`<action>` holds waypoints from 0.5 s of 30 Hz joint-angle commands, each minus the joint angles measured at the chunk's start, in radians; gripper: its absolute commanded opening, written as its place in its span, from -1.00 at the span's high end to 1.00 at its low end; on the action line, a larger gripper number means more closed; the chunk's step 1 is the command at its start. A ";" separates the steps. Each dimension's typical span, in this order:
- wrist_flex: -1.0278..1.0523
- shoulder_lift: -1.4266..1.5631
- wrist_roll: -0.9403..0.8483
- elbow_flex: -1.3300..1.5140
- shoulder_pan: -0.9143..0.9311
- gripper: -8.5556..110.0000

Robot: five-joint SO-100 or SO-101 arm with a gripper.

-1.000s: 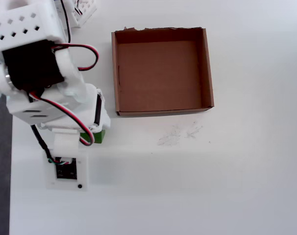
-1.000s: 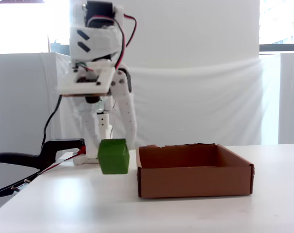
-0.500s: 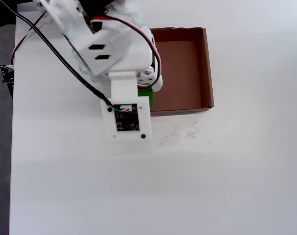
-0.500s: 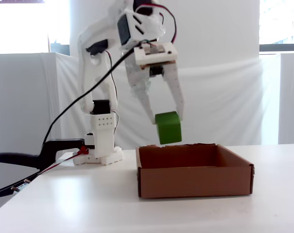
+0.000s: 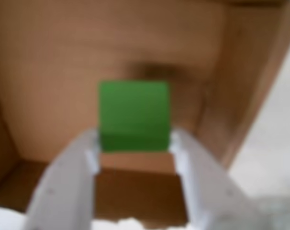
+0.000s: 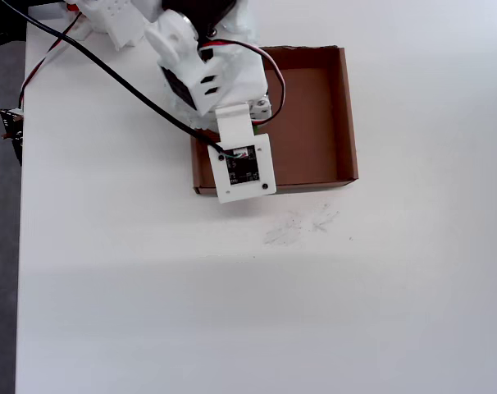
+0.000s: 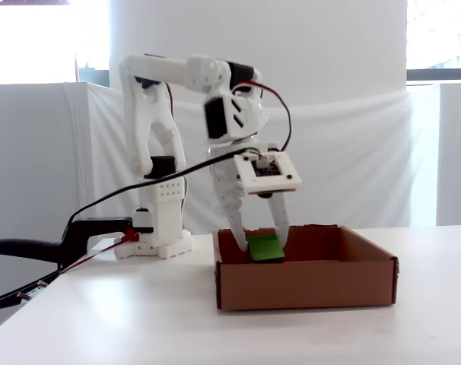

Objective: Grasp a green cube and put it in a box.

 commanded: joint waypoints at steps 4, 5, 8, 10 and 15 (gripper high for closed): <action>-0.061 0.051 -0.006 0.046 -0.011 0.58; -0.069 0.052 -0.008 0.055 -0.011 0.58; -0.100 0.057 -0.008 0.086 -0.012 0.54; -0.104 0.071 -0.008 0.095 -0.008 0.47; -0.052 0.103 -0.008 0.071 0.011 0.39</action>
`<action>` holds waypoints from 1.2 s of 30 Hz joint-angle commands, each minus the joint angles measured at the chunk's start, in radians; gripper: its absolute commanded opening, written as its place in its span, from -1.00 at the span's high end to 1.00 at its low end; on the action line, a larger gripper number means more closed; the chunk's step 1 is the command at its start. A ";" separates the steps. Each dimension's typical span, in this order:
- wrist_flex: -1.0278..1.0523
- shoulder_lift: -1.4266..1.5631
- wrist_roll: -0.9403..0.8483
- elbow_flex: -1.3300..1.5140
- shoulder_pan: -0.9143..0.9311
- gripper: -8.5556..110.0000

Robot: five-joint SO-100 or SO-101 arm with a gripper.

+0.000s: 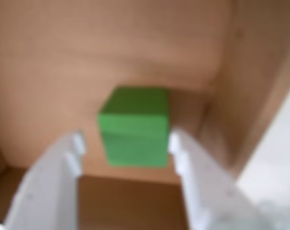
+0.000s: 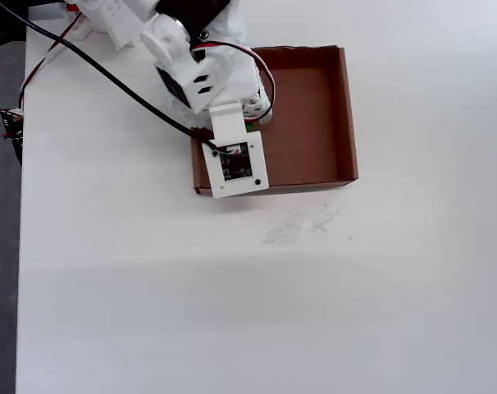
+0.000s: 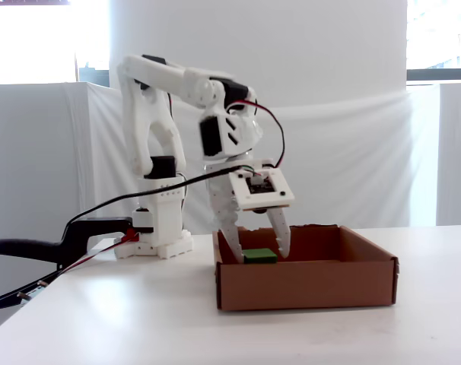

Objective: Grasp a green cube and put it in a box.

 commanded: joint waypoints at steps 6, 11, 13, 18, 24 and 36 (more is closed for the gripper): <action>0.153 0.110 -0.008 -0.155 0.089 0.38; 0.236 0.187 -0.074 -0.245 0.230 0.39; 0.252 0.225 -0.144 -0.249 0.307 0.39; 0.264 0.310 -0.351 -0.199 0.502 0.51; 0.247 0.425 -0.548 -0.058 0.661 0.64; 0.143 0.680 -0.612 0.324 0.698 0.68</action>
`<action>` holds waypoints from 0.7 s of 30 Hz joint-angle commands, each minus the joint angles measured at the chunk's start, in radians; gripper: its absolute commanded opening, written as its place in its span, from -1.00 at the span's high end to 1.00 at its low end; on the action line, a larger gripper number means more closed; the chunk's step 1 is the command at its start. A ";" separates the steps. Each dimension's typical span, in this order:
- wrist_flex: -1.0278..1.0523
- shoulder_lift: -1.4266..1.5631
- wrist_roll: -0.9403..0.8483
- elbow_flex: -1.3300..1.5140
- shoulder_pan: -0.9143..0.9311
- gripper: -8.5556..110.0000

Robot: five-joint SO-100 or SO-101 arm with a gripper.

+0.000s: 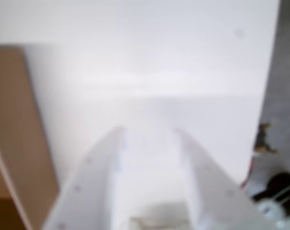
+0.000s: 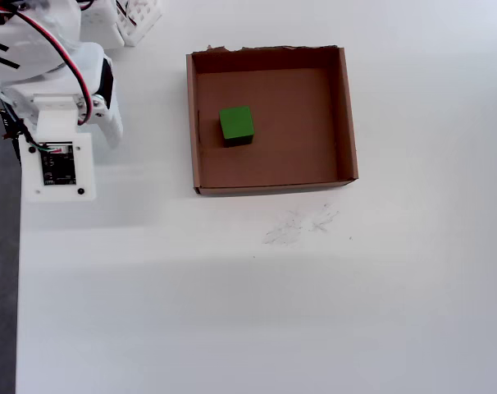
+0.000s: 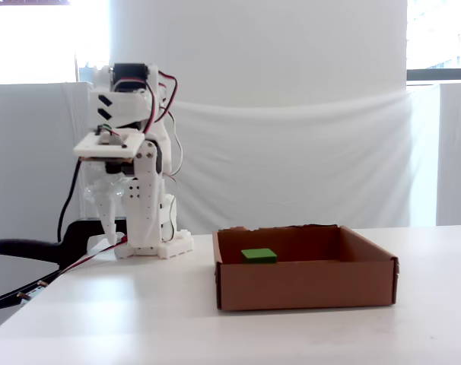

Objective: Grasp a green cube and put it in a box.

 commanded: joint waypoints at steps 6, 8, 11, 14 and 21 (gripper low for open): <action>0.026 0.196 -0.063 0.160 0.006 0.68; 0.028 0.242 -0.072 0.212 0.005 0.68; 0.032 0.318 -0.092 0.288 0.005 0.68; 0.054 0.382 -0.107 0.345 0.005 0.68; 0.089 0.480 -0.146 0.431 0.021 0.68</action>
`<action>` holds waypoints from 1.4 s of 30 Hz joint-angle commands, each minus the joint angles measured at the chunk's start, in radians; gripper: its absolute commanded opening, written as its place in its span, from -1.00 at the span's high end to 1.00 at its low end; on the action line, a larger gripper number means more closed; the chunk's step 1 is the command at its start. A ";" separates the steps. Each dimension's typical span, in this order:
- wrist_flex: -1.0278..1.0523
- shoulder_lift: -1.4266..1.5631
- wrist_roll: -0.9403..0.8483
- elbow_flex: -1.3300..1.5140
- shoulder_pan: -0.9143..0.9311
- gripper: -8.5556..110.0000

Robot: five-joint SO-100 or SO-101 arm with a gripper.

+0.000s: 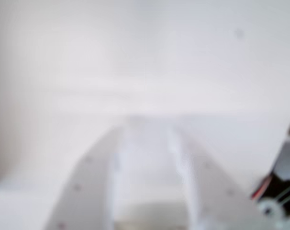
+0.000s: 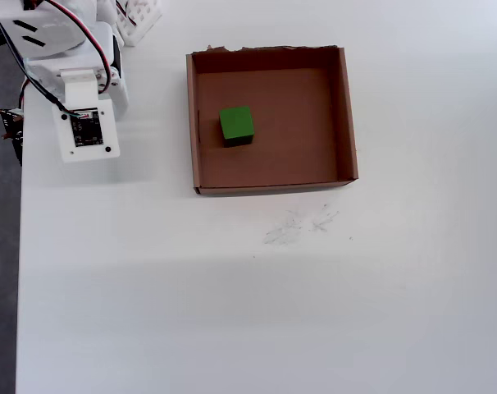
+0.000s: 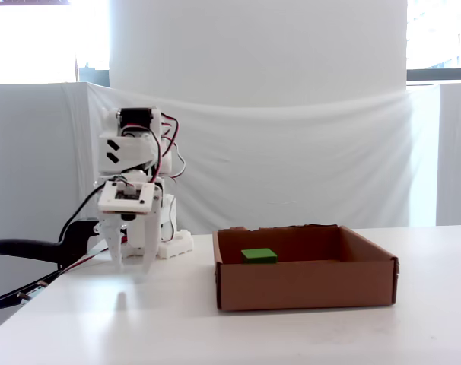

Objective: Grasp a green cube and put it in a box.

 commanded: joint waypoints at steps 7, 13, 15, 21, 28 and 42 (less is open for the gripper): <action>0.075 0.106 -0.032 0.023 0.020 0.68; 0.112 0.149 -0.018 0.026 0.026 0.66; 0.126 0.170 -0.017 0.026 0.029 0.65; 0.186 0.276 -0.017 0.026 0.046 0.61; 0.189 0.276 -0.014 0.026 0.032 0.59; 0.222 0.276 0.446 0.028 -0.043 0.61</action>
